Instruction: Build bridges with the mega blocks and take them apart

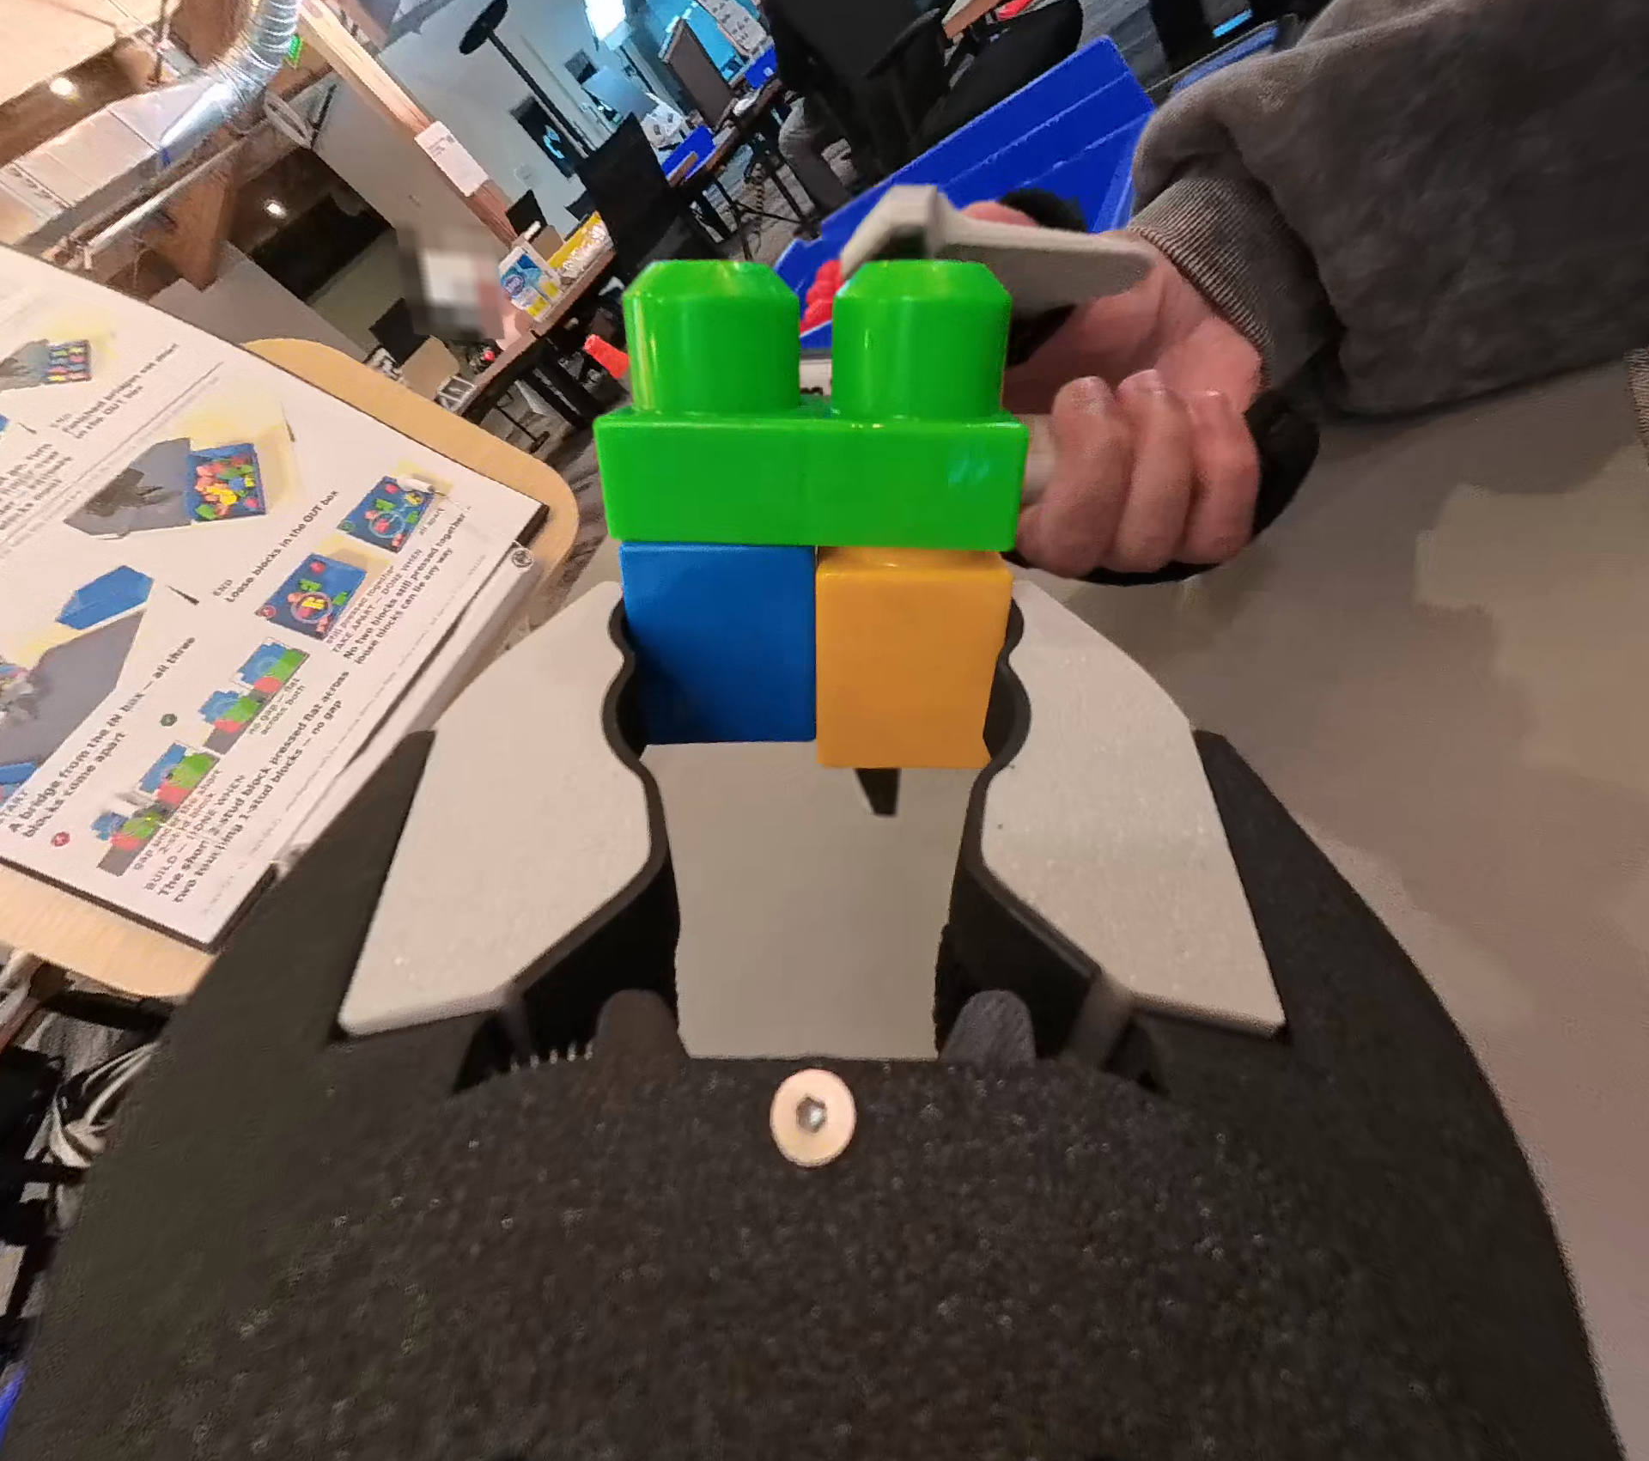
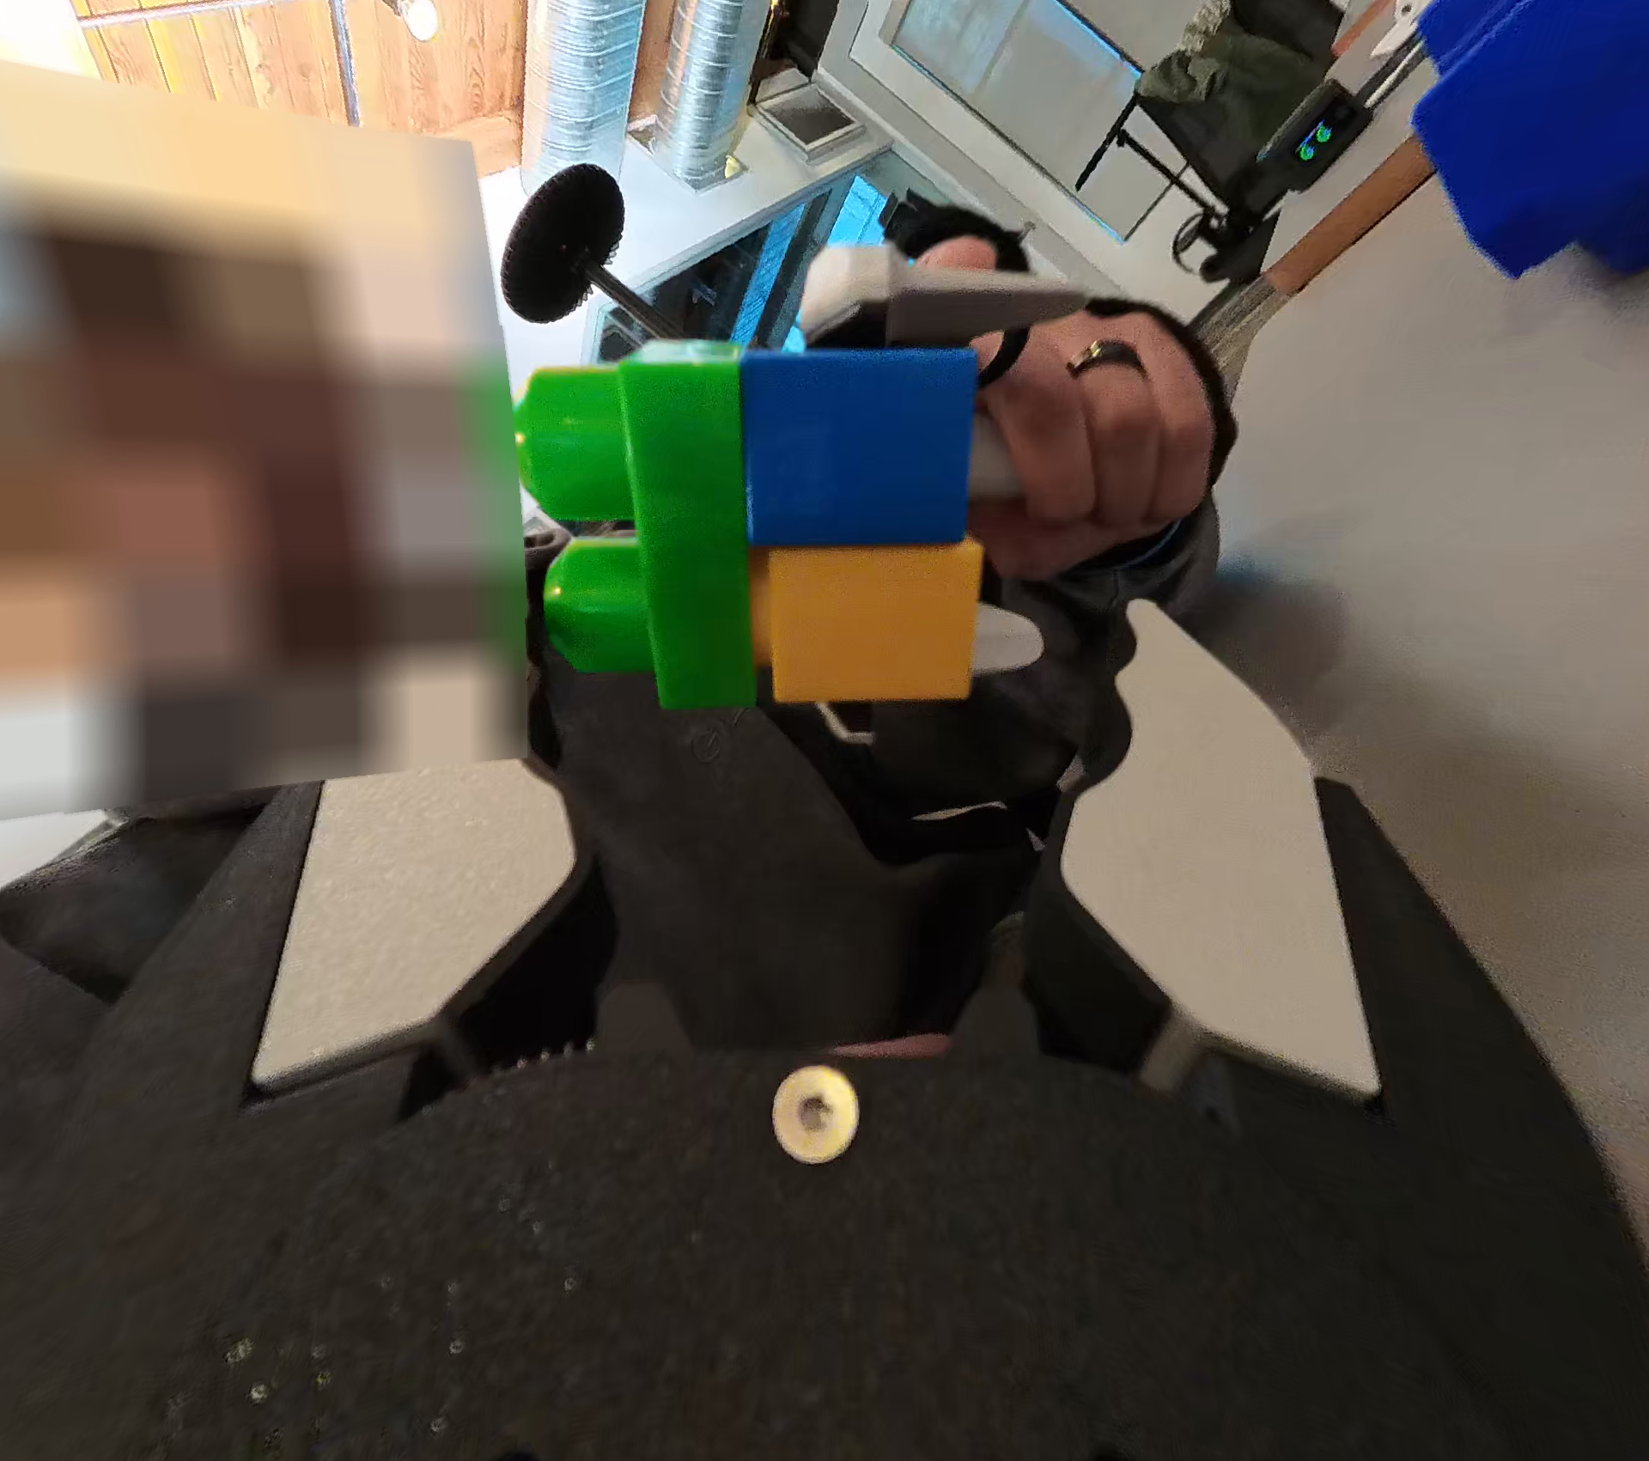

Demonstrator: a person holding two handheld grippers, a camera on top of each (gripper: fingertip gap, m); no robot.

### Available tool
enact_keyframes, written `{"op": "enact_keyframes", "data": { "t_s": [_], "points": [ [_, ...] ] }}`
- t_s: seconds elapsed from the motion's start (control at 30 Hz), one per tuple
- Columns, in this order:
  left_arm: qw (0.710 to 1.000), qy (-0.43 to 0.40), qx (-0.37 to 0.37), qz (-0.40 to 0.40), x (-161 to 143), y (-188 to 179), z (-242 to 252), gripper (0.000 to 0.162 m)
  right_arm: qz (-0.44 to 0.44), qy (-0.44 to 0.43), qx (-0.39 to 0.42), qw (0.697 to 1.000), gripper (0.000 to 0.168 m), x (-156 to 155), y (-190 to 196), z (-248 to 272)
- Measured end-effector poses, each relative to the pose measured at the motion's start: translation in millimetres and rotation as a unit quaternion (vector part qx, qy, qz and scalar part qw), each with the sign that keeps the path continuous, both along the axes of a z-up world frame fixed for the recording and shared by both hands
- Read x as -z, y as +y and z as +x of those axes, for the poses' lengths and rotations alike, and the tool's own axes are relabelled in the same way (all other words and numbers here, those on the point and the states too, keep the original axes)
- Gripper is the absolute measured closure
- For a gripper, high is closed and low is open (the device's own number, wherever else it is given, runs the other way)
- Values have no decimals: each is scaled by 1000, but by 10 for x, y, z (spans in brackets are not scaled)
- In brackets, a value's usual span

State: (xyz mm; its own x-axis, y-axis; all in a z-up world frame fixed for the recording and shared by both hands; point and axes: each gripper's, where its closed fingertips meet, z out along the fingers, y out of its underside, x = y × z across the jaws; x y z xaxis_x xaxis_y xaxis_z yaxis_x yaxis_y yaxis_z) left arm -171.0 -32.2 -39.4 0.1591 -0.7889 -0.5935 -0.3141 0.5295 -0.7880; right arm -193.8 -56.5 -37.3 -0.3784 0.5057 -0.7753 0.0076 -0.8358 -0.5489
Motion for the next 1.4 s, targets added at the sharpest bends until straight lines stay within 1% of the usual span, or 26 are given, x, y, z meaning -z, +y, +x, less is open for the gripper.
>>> {"op": "enact_keyframes", "data": {
  "t_s": [0.07,0.2,0.33,0.53,0.63,0.87,1.0,1.07,1.13,1.2,1.3,1.37,1.4],
  "points": [
    [1000,6,-3,-10,54,44,1,88,0,6,-8,1000,51,0,-68,-39],
    [1000,8,-1,-25,117,74,19,88,-5,37,9,999,54,-109,-42,-85],
    [999,5,5,-37,125,75,21,88,-9,43,13,999,58,-103,-6,-127],
    [1000,11,4,-28,160,63,52,88,-2,50,2,999,57,-113,3,-180],
    [999,8,3,-33,156,75,48,87,12,48,2,999,64,-100,9,-177],
    [1000,13,5,-23,162,57,51,87,21,62,-4,998,67,-89,-18,-164],
    [999,17,0,-31,193,87,34,87,6,42,3,999,64,-67,25,-190],
    [999,20,-8,-25,207,115,28,87,18,19,12,1000,65,-49,47,-202],
    [1000,16,-1,-24,172,84,33,87,14,24,-2,1000,65,-96,28,-177],
    [1000,19,4,-24,153,55,27,87,17,28,13,999,61,-147,102,-124],
    [999,24,8,-30,168,45,21,87,25,17,-7,1000,61,-174,71,-97],
    [999,21,15,-39,166,25,30,87,27,1,-13,1000,71,-125,65,-114],
    [999,23,18,-42,170,17,36,87,17,1,-20,1000,73,-110,61,-117]
  ]
}}
